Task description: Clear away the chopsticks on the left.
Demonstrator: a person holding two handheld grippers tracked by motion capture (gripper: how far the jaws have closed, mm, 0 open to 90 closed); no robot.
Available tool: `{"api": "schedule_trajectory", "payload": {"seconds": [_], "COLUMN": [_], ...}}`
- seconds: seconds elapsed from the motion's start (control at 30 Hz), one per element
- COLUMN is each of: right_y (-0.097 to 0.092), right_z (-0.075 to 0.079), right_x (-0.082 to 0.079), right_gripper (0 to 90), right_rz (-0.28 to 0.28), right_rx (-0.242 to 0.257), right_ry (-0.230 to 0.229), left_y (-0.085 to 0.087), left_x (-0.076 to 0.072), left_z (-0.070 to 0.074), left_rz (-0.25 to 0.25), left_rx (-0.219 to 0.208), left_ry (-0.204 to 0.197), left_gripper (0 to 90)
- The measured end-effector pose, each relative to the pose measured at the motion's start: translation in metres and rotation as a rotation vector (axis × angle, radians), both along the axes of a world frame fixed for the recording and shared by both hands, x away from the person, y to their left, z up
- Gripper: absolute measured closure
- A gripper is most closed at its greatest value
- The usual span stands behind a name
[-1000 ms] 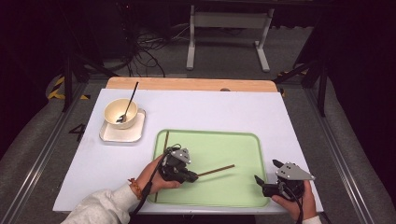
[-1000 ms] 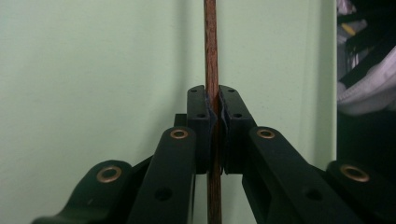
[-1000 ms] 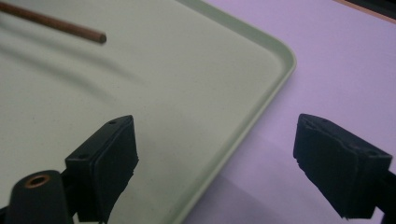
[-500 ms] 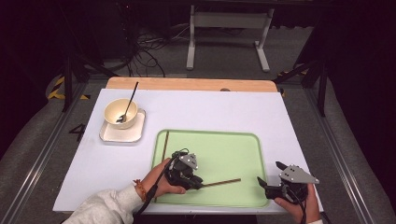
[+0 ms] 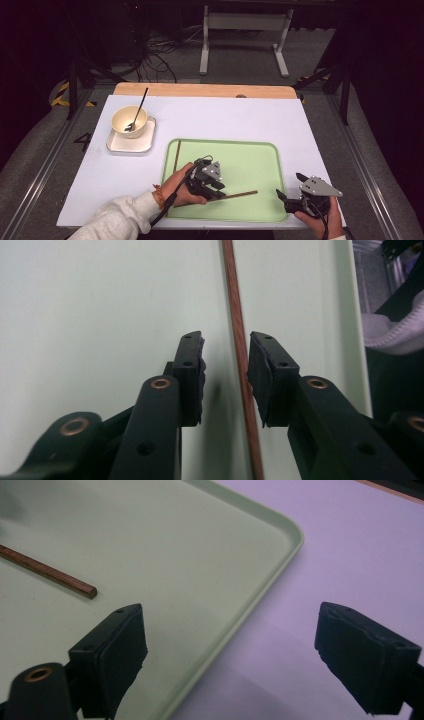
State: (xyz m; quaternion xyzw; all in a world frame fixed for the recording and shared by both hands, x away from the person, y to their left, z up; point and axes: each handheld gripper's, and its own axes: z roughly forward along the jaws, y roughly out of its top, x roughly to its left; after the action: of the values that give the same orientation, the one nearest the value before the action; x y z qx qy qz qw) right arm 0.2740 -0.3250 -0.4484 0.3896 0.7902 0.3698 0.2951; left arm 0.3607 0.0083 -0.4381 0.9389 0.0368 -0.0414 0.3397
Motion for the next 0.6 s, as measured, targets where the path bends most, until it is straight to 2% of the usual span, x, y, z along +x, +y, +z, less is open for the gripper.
{"api": "schedule_trajectory", "payload": {"seconds": [0.03, 0.07, 0.1, 0.13, 0.17, 0.23, 0.3, 0.33, 0.4, 0.47, 0.6], "right_y": [0.0, 0.0, 0.0, 0.0, 0.001, 0.001, 0.001, 0.001, 0.001, 0.001, 0.001], "right_z": [0.0, -0.001, 0.0, 0.0, 0.0, -0.001, -0.001, -0.001, -0.001, -0.001, -0.002], "right_x": [0.001, 0.001, 0.001, 0.001, 0.001, 0.001, 0.0, 0.0, 0.0, 0.0, 0.001], "right_gripper": [13.7, 13.7, 13.7, 13.7, 13.7, 13.7, 13.7, 13.7, 13.7, 13.7, 13.7], "right_rz": [0.001, -0.001, 0.0, 0.002, 0.003, 0.001, 0.002, 0.003, 0.004, 0.006, 0.007], "right_rx": [0.001, 0.001, 0.001, 0.0, -0.003, -0.001, -0.001, -0.003, -0.002, -0.003, -0.003], "right_ry": [0.001, 0.001, 0.001, 0.001, -0.001, 0.002, 0.004, 0.004, 0.003, 0.004, 0.009], "left_y": [-0.005, -0.011, -0.021, -0.021, -0.032, -0.042, -0.051, -0.059, -0.062, -0.067, -0.069], "left_x": [0.001, 0.002, 0.002, 0.002, 0.001, 0.0, -0.002, -0.003, -0.002, 0.001, 0.006], "left_z": [0.0, 0.0, 0.001, 0.001, 0.001, 0.001, 0.0, -0.003, -0.004, -0.007, -0.006], "left_rz": [-0.013, -0.028, -0.052, -0.052, -0.062, -0.068, -0.069, -0.064, -0.061, -0.034, 0.021], "left_rx": [0.0, 0.005, -0.004, -0.004, 0.0, 0.004, -0.001, 0.02, 0.029, 0.02, 0.024], "left_ry": [-0.011, -0.002, -0.027, -0.027, -0.054, -0.063, -0.067, -0.079, -0.093, -0.088, -0.109], "left_gripper": [72.3, 72.8, 73.4, 73.3, 70.3, 63.3, 62.2, 61.9, 62.0, 63.2, 73.2]}}
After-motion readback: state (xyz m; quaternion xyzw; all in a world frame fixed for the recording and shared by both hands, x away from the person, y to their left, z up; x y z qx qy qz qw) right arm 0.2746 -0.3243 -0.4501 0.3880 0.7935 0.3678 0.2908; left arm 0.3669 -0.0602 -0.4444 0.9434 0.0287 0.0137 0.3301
